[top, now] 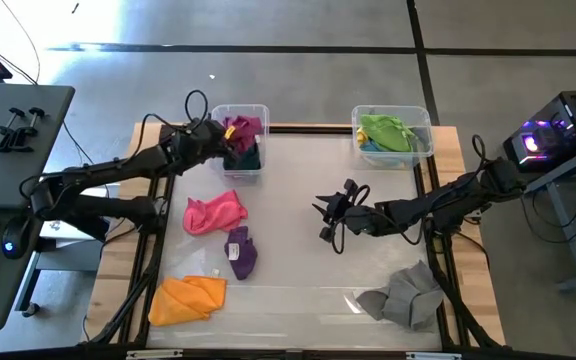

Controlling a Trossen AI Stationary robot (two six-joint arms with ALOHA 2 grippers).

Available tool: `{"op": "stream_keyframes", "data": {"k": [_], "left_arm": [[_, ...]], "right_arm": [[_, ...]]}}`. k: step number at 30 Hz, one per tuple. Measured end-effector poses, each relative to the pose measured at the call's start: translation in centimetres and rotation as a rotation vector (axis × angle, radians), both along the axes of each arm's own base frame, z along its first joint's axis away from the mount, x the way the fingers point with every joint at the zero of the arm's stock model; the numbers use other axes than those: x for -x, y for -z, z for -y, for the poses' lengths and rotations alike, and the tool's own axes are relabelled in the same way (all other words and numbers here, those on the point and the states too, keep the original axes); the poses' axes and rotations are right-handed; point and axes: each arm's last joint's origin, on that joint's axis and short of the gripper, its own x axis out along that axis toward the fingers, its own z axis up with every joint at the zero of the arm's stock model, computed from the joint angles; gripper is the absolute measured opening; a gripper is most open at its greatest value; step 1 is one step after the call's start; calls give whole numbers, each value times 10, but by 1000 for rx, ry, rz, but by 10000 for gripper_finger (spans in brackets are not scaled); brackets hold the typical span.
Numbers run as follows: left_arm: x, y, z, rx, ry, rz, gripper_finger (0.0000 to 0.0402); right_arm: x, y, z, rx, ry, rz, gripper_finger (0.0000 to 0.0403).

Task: Sort towels by color in basket
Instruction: Put the dark pink towel into the left transparent bin

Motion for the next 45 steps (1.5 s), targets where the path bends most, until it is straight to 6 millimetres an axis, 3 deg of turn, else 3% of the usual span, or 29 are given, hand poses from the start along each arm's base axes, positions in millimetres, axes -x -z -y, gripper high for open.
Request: {"op": "stream_keyframes", "data": {"k": [6,10,19,27,30,37,45], "left_arm": [[-3,-31,9,-80,60,65,227],[-6,-38,9,-96,69,64,227],[-8,-10,0,13,40,-102,223],[-25,24,-28,120,102,-162,176],[-29,28,-39,137,76,-179,161],[-31,-3,-50,82,83,-194,187],[-24,-58,-36,91,42,-190,228]], "right_arm": [[0,0,3,2,9,-2,101],[-1,0,7,-14,31,8,101],[-1,0,7,-22,30,8,101],[-1,0,7,-23,29,8,101],[-1,0,7,-23,29,8,101],[-1,0,7,-23,29,8,101],[-1,1,7,-31,26,6,101]]}}
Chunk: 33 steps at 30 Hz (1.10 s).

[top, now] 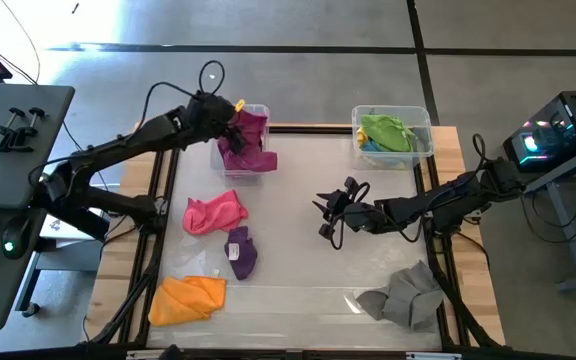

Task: Sort towels by color in basket
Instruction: Put the dark pink towel into the left transparent bin

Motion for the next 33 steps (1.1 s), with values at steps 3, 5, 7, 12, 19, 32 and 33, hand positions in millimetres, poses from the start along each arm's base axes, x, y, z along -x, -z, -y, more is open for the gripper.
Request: {"op": "stream_keyframes", "data": {"k": [3,5,7,12,19,32,33], "left_arm": [[0,-6,12,-2,34,14,229],[-3,-5,22,-11,77,14,229],[-8,-1,32,-17,133,-3,229],[-22,15,54,-46,168,-66,229],[-15,25,55,-321,-149,-272,229],[-7,-9,30,-104,132,-33,224],[-11,-7,33,-62,230,-17,223]], "right_arm": [[0,1,0,-10,4,-4,101],[1,2,0,-13,7,-12,101],[1,2,0,-12,7,-19,101],[1,2,0,-12,7,-19,101],[1,2,0,-12,7,-19,101],[1,2,0,-12,7,-18,101],[1,2,0,-12,7,-17,101]]}}
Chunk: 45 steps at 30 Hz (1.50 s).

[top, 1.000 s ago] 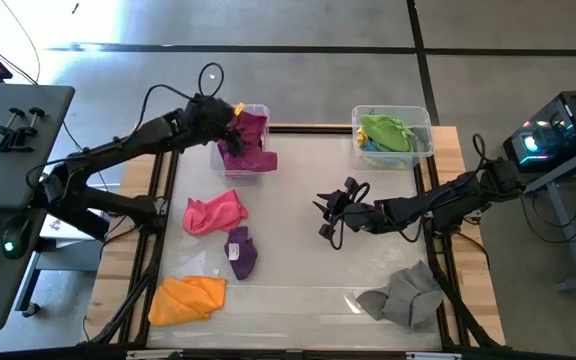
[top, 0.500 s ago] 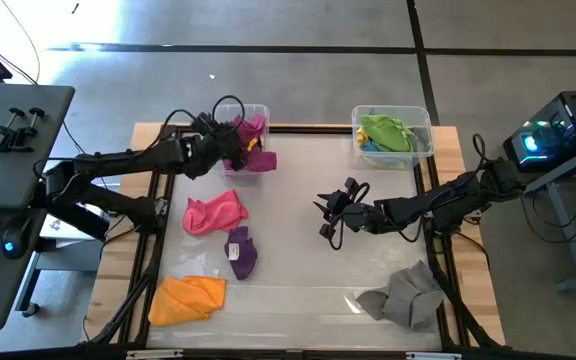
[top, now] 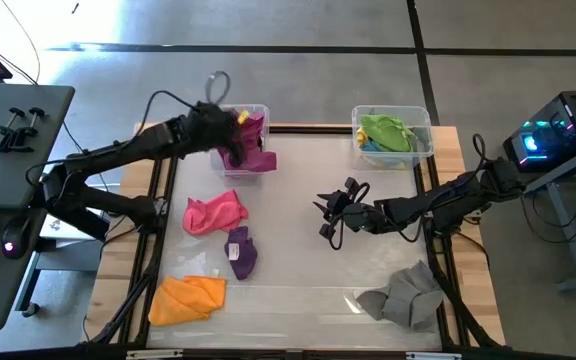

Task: Sort towels by color in basket
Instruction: Put the dark pink towel into the left transparent bin

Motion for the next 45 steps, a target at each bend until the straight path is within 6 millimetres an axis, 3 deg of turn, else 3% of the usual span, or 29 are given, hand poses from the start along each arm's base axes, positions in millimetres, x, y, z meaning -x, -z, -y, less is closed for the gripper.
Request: {"op": "stream_keyframes", "data": {"k": [4,6,14,22,32,39,45], "left_arm": [[-17,21,23,88,389,-37,211],[-25,31,34,58,446,-74,202],[-48,59,56,-157,327,-224,163],[-55,78,44,-112,184,-277,122],[-54,78,38,-107,141,-256,7],[-50,69,35,-209,10,-252,3],[-34,50,25,-262,-150,-202,1]], "right_arm": [[0,0,0,0,0,0,101],[0,0,0,0,0,0,101],[0,0,0,0,0,2,101],[0,0,0,0,0,2,101],[0,0,0,0,0,0,101],[0,0,0,0,0,-2,101],[0,1,0,-1,1,-7,101]]}}
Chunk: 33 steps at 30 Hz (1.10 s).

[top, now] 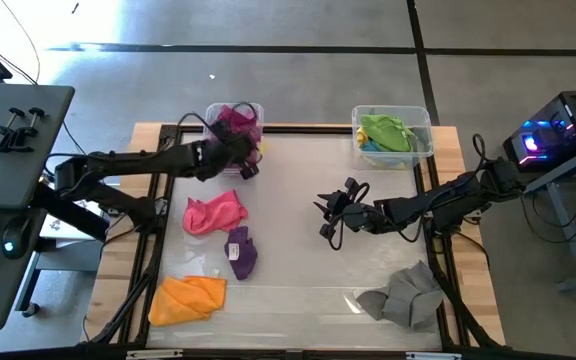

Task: Sort towels by color in basket
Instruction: Put the dark pink towel into the left transparent bin

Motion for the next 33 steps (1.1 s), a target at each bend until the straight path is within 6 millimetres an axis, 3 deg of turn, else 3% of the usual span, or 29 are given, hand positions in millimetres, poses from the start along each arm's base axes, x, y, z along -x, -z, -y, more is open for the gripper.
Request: {"op": "stream_keyframes", "data": {"k": [5,10,14,21,27,33], "left_arm": [[23,-3,-36,60,-128,37,1],[38,17,-77,351,-110,136,1],[39,33,-93,428,-153,135,7],[36,34,-95,472,-89,166,88],[39,-3,-83,470,-53,223,160],[48,-35,-66,349,-68,254,170]], "right_arm": [[0,0,0,-10,5,6,101],[0,0,0,-12,5,8,101],[0,0,0,-12,5,8,101],[0,0,0,-12,5,7,101],[0,0,0,-10,5,5,101],[0,0,0,-11,5,5,101]]}}
